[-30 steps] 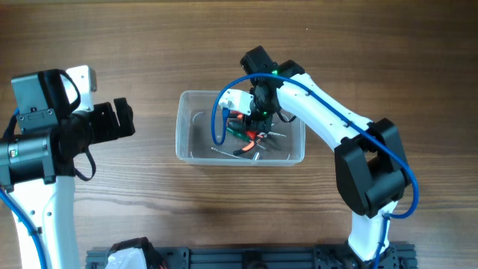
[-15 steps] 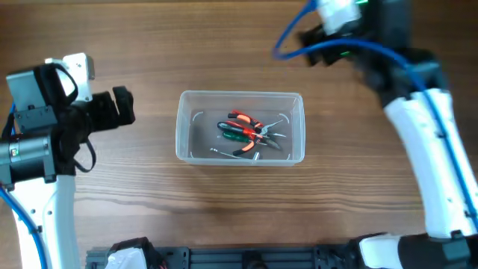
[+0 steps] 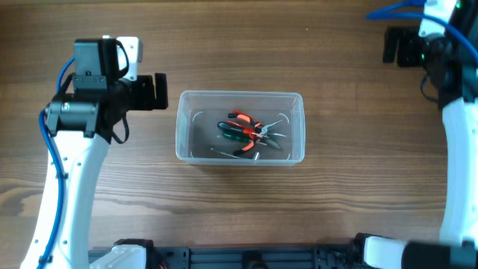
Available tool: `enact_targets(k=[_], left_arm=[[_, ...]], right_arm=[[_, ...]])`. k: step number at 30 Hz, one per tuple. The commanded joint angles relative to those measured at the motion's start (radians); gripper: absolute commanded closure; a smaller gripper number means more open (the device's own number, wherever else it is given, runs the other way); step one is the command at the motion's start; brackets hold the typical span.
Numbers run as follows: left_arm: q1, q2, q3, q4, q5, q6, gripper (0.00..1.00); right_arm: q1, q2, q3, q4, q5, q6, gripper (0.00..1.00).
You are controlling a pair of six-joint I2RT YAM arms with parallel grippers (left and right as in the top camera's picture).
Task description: Pack container
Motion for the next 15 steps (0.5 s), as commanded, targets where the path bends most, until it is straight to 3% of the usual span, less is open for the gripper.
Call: enact_targets(k=[1,9,11,15], left_arm=[[-0.035,-0.113,-0.051,-0.018,-0.043,-0.036,0.0],[-0.035,-0.585,-0.497,0.116,-0.248,-0.146,0.0],[-0.035,-0.656,-0.558,0.138,-0.339,-0.217,0.0],[-0.035,-0.674,-0.575,0.148,-0.339,-0.219,0.0]], right_arm=[[0.002,-0.249,-0.175,0.051,0.002,0.023,0.0],[0.079,-0.876,-0.808,0.098,-0.043,0.012,0.0],[0.085,-0.945,-0.879,0.075,-0.078,-0.017,0.0],[0.085,-0.964,-0.908,0.04,-0.096,-0.011,0.0]])
